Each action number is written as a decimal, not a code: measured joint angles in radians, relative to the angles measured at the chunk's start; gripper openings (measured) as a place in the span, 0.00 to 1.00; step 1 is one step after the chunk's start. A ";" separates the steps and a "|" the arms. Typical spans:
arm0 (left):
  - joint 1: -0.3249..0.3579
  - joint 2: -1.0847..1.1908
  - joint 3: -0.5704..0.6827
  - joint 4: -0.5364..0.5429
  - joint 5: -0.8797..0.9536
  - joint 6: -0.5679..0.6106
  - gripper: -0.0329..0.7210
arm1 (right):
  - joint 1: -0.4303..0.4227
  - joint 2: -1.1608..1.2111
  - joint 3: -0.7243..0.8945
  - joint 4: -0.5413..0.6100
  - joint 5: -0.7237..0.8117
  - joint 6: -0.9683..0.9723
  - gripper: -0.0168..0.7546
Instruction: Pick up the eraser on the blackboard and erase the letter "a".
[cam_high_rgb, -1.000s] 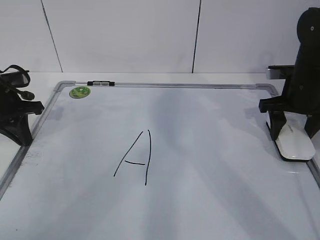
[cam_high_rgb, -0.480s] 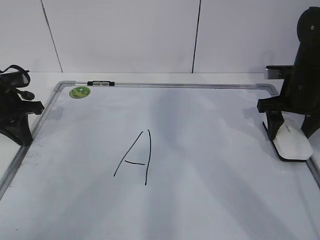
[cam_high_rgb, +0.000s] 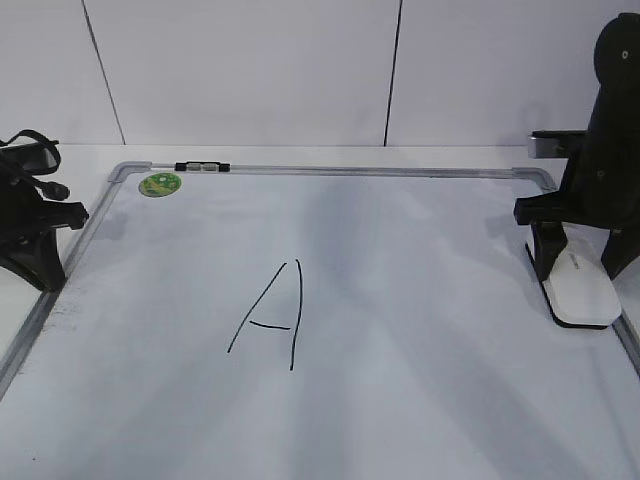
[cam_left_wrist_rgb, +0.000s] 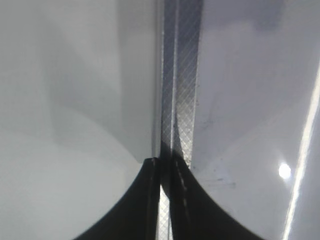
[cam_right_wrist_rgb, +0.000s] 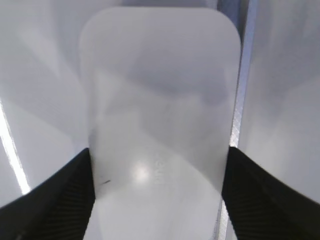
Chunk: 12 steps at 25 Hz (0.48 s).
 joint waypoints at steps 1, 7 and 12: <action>0.000 0.000 0.000 0.000 0.000 0.000 0.07 | 0.000 0.000 0.000 0.000 0.000 0.000 0.80; 0.000 0.000 0.000 0.000 0.000 0.000 0.07 | 0.000 0.000 0.000 0.000 0.004 0.000 0.80; 0.000 0.000 0.000 0.000 0.000 0.000 0.07 | 0.000 0.000 0.000 0.000 0.004 0.000 0.80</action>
